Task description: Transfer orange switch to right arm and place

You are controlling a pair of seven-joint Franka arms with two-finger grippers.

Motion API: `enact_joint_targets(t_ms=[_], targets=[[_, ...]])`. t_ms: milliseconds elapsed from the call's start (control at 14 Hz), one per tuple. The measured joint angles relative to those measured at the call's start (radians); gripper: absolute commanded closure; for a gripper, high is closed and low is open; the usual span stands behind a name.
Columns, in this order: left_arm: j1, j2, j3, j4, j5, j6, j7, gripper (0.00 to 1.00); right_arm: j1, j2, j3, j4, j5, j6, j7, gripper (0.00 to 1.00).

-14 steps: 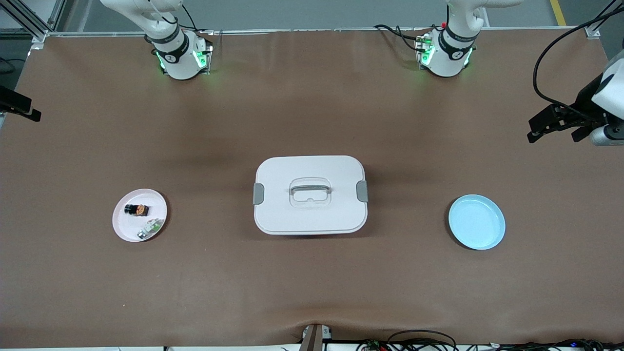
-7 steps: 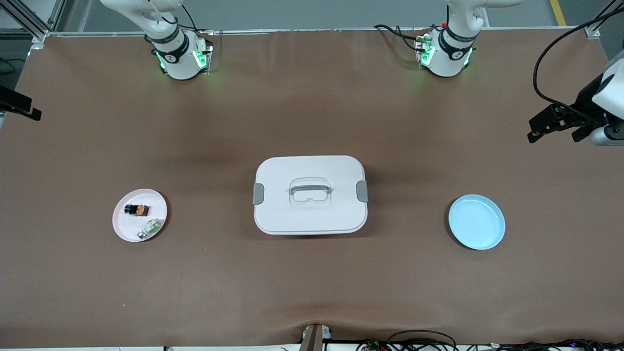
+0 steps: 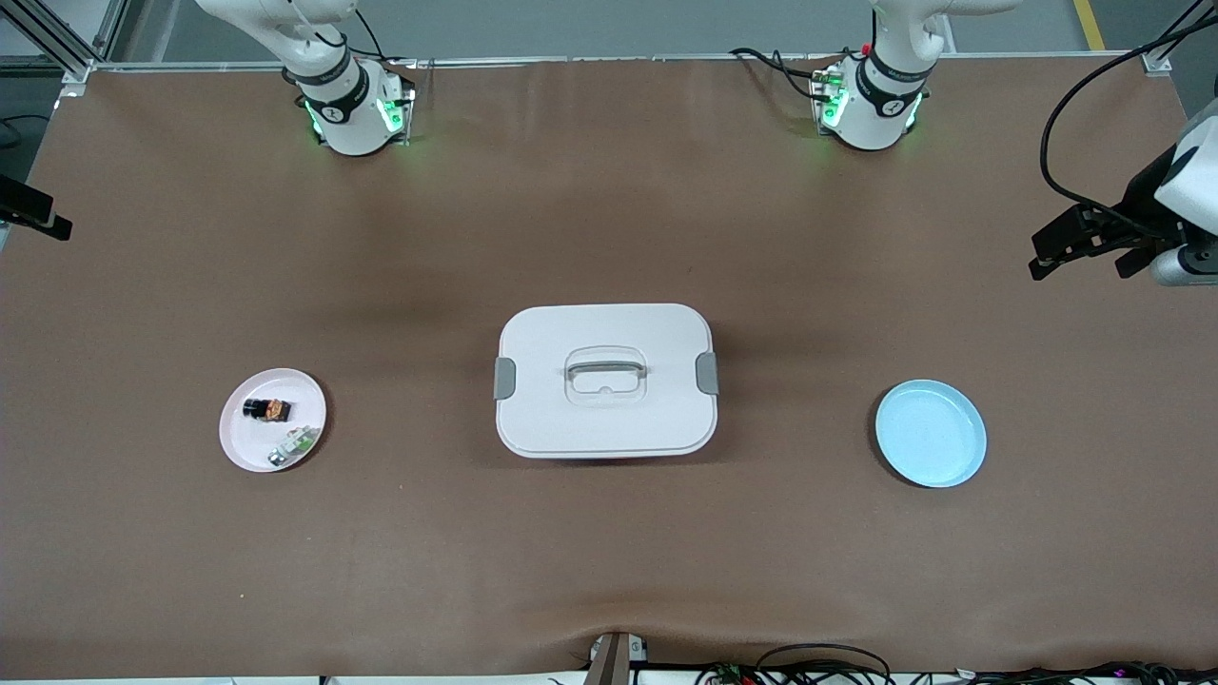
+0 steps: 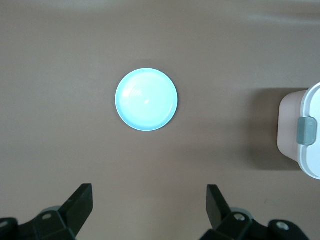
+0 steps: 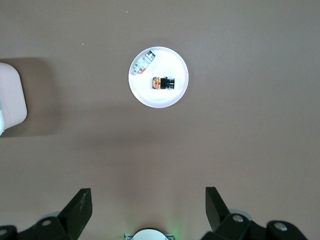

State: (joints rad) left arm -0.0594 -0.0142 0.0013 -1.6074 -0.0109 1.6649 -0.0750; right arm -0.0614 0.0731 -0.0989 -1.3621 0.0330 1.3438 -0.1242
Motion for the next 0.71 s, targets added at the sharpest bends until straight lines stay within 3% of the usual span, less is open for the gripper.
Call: enact_joint_targets(t_ms=[712], targets=[[0.001, 0.001, 0.000, 0.000, 0.000, 0.000, 0.000, 0.00, 0.000, -0.025, 0.009, -0.021, 0.000, 0.031, 0.001, 0.00]])
